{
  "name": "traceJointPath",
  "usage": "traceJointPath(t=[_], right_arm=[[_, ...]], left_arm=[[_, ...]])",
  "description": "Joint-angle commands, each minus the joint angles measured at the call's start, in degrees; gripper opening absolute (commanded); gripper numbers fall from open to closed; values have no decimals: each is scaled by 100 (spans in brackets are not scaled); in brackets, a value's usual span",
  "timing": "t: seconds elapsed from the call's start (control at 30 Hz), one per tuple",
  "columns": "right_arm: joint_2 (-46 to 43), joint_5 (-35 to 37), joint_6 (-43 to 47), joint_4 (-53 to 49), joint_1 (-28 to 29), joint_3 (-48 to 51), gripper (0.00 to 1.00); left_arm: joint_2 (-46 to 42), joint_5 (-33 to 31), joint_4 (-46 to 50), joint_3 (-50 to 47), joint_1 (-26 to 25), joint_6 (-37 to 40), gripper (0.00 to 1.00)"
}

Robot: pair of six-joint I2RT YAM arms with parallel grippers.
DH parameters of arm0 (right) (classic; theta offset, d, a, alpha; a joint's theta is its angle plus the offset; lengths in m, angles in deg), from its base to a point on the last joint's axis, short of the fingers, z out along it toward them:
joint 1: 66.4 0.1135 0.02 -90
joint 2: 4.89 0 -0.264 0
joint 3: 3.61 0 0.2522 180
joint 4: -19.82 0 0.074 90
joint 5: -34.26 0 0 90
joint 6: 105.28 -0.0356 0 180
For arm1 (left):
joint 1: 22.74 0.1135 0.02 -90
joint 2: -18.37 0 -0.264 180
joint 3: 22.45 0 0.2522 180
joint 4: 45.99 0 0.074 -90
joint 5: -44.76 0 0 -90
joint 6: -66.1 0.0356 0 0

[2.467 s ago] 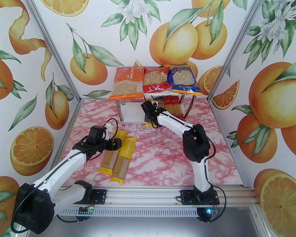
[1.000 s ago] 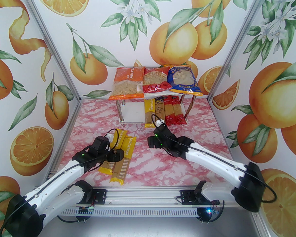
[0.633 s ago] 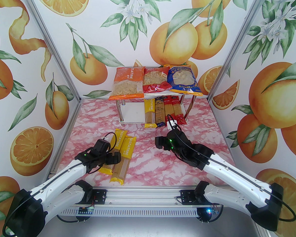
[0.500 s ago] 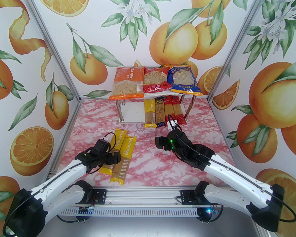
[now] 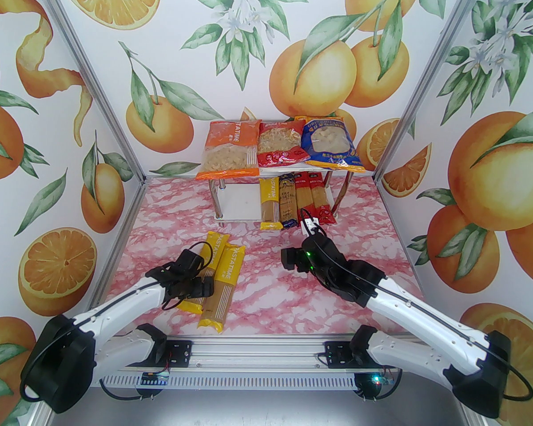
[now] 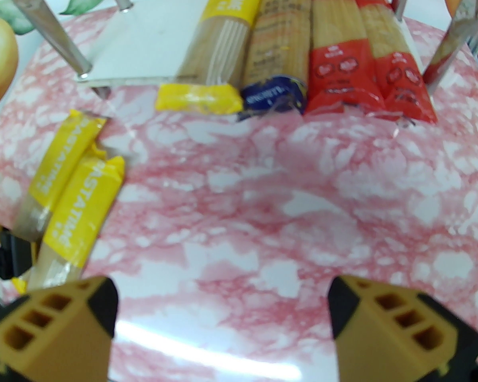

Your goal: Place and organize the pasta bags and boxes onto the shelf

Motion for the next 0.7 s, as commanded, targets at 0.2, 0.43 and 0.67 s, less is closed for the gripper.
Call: traceJointPath(t=[0.2, 0.43, 0.67], right_arm=[[-430, -42, 49, -183, -256, 231, 92], [-676, -38, -23, -242, -350, 334, 92], [-697, -20, -58, -309, -361, 283, 91]], left_arm=[[783, -31, -199, 670, 234, 484, 99], [1238, 433, -468, 764, 227, 748, 66], [1219, 613, -523, 652, 235, 706, 42]])
